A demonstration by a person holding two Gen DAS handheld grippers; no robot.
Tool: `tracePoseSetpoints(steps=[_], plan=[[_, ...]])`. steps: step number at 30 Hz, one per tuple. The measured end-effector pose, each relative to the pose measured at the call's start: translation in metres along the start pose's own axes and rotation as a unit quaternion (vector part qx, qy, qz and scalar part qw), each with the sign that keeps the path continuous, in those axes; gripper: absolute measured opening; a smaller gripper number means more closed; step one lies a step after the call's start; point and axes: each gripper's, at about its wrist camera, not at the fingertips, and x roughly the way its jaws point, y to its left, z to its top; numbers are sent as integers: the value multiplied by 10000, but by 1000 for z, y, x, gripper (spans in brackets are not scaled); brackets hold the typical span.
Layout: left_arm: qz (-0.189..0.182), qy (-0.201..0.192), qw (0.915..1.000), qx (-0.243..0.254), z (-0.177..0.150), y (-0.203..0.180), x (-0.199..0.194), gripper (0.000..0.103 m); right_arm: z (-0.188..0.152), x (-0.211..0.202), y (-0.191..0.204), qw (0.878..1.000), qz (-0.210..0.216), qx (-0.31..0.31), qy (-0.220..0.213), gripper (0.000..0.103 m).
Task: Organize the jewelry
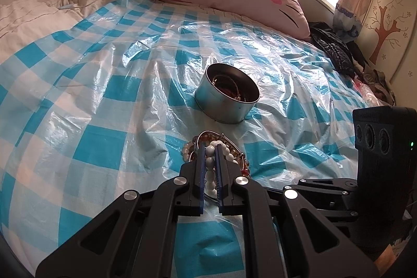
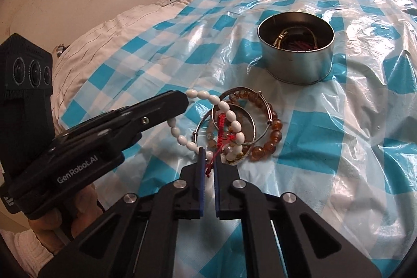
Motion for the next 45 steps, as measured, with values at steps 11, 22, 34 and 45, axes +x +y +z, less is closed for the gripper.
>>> tracePoseSetpoints(steps=[11,22,34,45], plan=[[-4,4,10000,-2,0,0,0,7,4,-33,-39,9689,1982,1192,-880,6],[-11,11,10000,-3,0,0,0,7,1,-38,-73,8547,4375,2388,-1447,24],[-9,13,10000,19,0,-1,0,7,-5,-59,-87,8281,4511,2560,-2127,2],[-49,-3,10000,18,2,-2,-1,7,-2,-110,-61,7249,6047,1373,-3000,1]])
